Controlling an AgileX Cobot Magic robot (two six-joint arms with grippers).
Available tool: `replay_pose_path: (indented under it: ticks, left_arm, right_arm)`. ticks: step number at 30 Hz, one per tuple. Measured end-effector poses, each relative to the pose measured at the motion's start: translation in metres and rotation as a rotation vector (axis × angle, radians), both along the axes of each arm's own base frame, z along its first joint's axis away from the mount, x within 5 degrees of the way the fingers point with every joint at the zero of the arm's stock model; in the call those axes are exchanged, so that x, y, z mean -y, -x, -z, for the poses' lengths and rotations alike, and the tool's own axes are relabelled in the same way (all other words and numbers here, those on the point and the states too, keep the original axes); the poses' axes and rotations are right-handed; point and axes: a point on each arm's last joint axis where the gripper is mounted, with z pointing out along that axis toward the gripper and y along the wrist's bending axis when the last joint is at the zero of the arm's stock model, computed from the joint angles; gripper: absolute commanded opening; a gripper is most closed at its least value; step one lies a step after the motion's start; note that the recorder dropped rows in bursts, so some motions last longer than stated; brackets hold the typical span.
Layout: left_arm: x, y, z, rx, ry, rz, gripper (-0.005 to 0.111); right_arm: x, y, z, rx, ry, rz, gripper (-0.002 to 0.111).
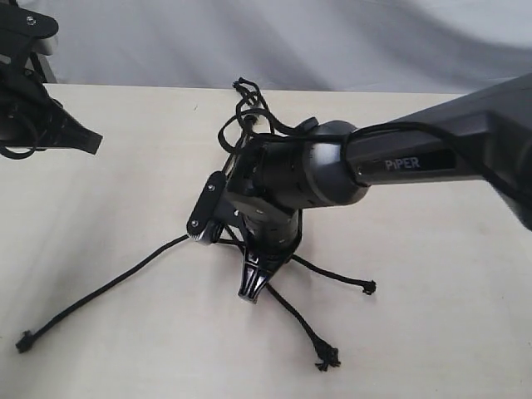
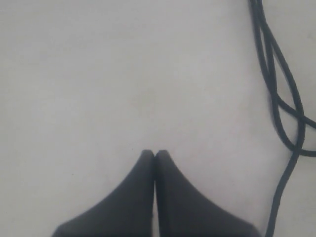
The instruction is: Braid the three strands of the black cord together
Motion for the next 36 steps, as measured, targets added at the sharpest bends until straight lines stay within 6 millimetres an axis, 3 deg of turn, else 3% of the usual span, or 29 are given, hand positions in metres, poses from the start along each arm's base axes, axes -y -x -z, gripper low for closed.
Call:
replay_pose_path:
  ticks: [5, 12, 19, 26, 36]
  left_arm:
    - [0.0, 0.0, 0.0, 0.004, 0.0, 0.0, 0.0]
    - [0.0, 0.0, 0.0, 0.004, 0.0, 0.0, 0.0]
    - [0.0, 0.0, 0.0, 0.004, 0.004, -0.002, 0.0]
    - [0.0, 0.0, 0.0, 0.003, 0.004, -0.002, 0.0]
    - [0.0, 0.0, 0.0, 0.003, 0.007, -0.003, 0.0]
  right_arm:
    - [-0.004, 0.011, 0.003, -0.093, -0.005, 0.024, 0.0]
    - [-0.036, 0.048, -0.002, -0.194, 0.015, -0.152, 0.0]
    - [-0.049, 0.065, -0.024, -0.178, -0.062, -0.199, 0.0]
    - [-0.028, 0.046, -0.055, -0.102, -0.108, -0.152, 0.0]
    - [0.021, 0.002, -0.04, -0.12, -0.101, 0.057, 0.0]
